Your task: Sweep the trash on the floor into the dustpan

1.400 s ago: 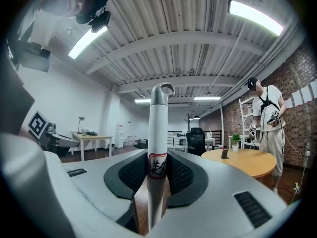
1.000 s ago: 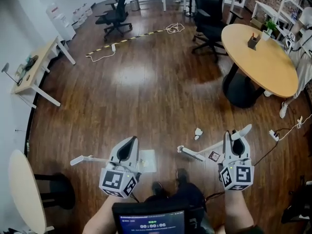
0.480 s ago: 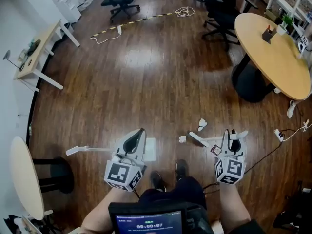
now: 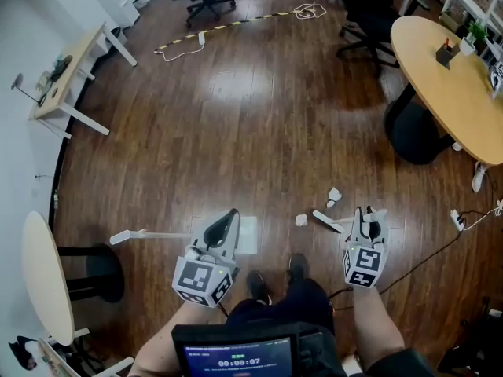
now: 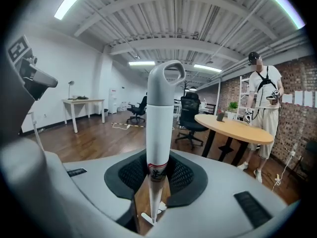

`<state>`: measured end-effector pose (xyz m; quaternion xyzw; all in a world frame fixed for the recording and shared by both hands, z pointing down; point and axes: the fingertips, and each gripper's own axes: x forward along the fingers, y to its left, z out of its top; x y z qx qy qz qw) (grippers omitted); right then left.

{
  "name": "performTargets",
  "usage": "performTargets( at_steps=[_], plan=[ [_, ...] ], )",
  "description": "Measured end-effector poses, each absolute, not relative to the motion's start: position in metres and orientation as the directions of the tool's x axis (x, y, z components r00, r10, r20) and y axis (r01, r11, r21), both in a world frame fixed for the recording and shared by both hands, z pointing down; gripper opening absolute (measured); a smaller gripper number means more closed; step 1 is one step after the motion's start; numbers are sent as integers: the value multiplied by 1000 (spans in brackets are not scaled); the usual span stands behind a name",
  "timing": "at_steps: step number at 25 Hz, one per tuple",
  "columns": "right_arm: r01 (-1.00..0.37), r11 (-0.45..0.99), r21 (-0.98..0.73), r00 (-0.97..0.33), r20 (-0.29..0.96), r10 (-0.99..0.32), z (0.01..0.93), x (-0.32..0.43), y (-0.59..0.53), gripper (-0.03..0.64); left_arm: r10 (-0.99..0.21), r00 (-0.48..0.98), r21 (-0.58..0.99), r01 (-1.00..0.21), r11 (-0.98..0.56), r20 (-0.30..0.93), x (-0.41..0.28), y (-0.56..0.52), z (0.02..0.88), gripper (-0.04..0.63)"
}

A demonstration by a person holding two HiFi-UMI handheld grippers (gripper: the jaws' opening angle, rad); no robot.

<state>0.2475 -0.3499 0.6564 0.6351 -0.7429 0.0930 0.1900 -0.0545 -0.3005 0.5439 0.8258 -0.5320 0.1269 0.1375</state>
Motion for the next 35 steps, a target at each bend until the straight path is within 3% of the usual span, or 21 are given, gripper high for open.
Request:
performTargets(
  at_steps=[10, 20, 35],
  plan=[
    [-994, 69, 81, -29, 416, -909, 652, 251, -375, 112, -841, 380, 41, -917, -396, 386, -56, -294, 540, 3],
    [-974, 225, 31, -184, 470, -863, 665, 179, -365, 114, -852, 351, 32, -929, -368, 388, -72, -286, 550, 3],
    [-991, 134, 4, -111, 543, -832, 686, 37, -300, 118, -811, 461, 66, -880, -471, 360, -215, -230, 570, 3]
  ],
)
